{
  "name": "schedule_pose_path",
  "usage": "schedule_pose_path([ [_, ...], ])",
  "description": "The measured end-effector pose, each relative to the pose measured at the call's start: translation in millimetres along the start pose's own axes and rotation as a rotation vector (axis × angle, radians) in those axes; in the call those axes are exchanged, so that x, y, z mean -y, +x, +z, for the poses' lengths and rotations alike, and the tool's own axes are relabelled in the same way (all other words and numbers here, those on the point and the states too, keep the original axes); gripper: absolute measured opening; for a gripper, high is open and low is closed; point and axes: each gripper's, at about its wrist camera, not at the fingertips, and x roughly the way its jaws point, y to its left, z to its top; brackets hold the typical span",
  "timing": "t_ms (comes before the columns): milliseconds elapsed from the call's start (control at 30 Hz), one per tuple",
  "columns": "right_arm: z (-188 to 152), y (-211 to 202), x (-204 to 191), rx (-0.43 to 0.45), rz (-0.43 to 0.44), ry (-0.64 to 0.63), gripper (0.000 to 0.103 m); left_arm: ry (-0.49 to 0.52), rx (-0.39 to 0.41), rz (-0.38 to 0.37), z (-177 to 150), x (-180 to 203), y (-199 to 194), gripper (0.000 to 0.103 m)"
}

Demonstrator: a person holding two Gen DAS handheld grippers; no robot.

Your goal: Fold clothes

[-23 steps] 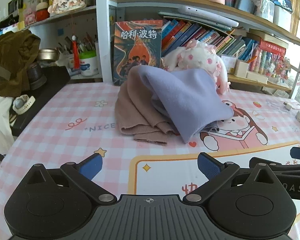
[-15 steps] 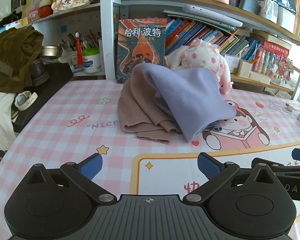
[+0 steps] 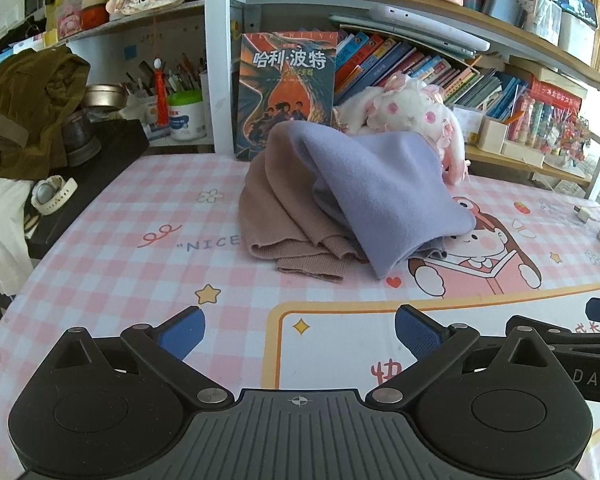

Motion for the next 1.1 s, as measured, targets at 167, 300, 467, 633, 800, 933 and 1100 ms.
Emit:
schedule_pose_path([
  [167, -0.2, 0.3, -0.8, 0.001, 0.000, -0.002, 0.098, 0.000, 0.001, 0.001, -0.7, 0.9, 0.4, 0.102],
  [300, 0.1, 0.3, -0.1, 0.000, 0.001, -0.003, 0.098, -0.002, 0.000, 0.002, -0.6, 1.4, 0.5, 0.102],
  [467, 0.1, 0.7, 0.1, 0.000, 0.000, -0.004, 0.098, 0.001, -0.002, 0.001, -0.2, 1.3, 0.8, 0.102],
  [633, 0.3, 0.7, 0.3, 0.000, 0.000, -0.004, 0.098, 0.001, -0.004, 0.002, -0.2, 0.6, 1.6, 0.102],
  [800, 0.5, 0.7, -0.3, -0.003, -0.001, -0.006, 0.098, 0.001, -0.006, 0.000, 0.0, 0.1, 1.9, 0.102],
  [933, 0.8, 0.3, -1.0, -0.004, -0.002, -0.007, 0.098, 0.001, -0.009, -0.001, 0.1, -0.1, 2.7, 0.102],
  [1100, 1.0, 0.5, -1.2, -0.002, -0.003, -0.006, 0.098, 0.005, -0.006, -0.001, -0.6, 0.2, 1.5, 0.102],
])
